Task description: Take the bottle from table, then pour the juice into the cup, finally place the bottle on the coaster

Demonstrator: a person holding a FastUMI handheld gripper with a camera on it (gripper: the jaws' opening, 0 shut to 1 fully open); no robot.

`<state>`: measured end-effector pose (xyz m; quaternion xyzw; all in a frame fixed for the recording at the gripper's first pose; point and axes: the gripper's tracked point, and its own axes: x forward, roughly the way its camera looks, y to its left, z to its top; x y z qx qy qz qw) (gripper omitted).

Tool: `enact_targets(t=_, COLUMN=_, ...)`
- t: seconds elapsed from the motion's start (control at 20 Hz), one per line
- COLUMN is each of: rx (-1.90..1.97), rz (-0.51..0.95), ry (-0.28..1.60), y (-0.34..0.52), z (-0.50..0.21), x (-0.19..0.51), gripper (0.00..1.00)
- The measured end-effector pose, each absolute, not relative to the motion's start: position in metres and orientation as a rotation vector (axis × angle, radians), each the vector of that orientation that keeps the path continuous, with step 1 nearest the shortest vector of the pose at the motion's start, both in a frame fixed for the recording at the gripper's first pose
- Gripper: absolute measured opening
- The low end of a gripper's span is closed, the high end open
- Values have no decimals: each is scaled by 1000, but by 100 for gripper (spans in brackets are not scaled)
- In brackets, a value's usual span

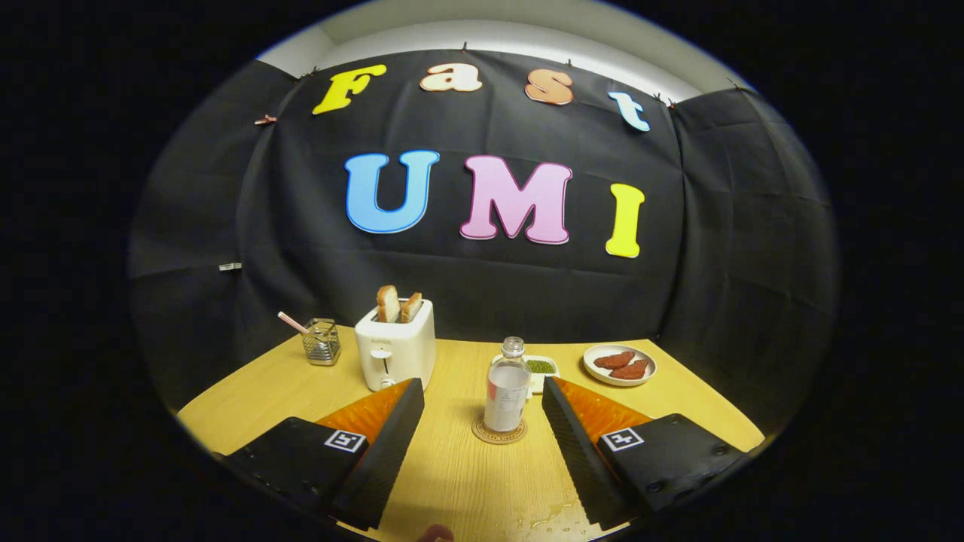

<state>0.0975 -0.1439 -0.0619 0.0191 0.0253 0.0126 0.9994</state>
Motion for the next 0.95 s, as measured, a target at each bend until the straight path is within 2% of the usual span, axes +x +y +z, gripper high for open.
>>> enact_targets(t=0.5, rx=-12, rz=27, ry=19, y=-153, z=-6, x=31, gripper=97)
enact_targets(t=0.95, rx=28, rz=79, ry=-11, y=-142, z=14, x=36, gripper=97)
